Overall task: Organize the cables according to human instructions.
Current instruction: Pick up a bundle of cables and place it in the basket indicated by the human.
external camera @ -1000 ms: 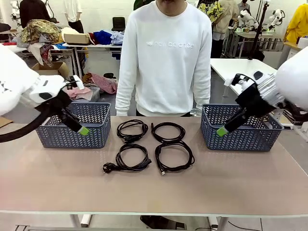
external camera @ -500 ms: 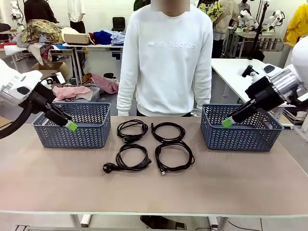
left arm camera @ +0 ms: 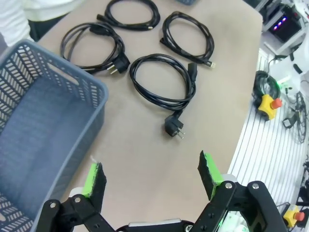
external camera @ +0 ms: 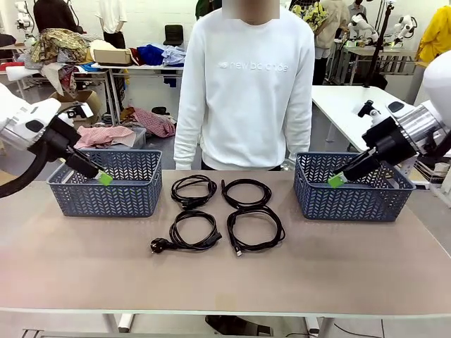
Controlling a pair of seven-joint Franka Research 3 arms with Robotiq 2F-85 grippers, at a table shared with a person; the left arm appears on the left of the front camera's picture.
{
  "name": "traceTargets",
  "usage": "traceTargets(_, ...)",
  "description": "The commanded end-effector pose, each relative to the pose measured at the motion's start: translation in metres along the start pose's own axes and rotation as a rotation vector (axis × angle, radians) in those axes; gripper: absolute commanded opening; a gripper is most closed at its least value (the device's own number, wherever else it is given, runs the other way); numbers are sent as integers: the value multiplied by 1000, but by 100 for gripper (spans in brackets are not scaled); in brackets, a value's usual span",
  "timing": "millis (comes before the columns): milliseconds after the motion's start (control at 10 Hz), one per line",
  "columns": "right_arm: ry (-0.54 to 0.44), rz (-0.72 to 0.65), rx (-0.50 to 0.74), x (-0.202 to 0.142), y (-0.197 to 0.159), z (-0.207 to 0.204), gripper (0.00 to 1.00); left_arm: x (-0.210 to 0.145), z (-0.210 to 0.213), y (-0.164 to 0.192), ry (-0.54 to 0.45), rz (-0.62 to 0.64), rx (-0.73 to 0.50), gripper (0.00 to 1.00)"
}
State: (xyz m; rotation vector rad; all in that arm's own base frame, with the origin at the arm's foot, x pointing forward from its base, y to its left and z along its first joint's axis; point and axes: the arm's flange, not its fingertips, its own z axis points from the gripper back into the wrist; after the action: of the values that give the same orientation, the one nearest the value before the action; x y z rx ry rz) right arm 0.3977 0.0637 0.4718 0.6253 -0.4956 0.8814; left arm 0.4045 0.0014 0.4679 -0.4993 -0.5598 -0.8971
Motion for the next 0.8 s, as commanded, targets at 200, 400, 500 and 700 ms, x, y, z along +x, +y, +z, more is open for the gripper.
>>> traceTargets(200,-10,11,10,2,4,3,100,-3,0,-2,-16,-20,-12,100)
traceTargets(400,-10,11,10,2,4,3,100,-3,0,-2,-16,-20,-12,100)
traceTargets(500,-10,11,10,2,4,3,100,-3,0,-2,-16,-20,-12,100)
traceTargets(700,-10,11,10,2,4,3,100,-3,0,-2,-16,-20,-12,100)
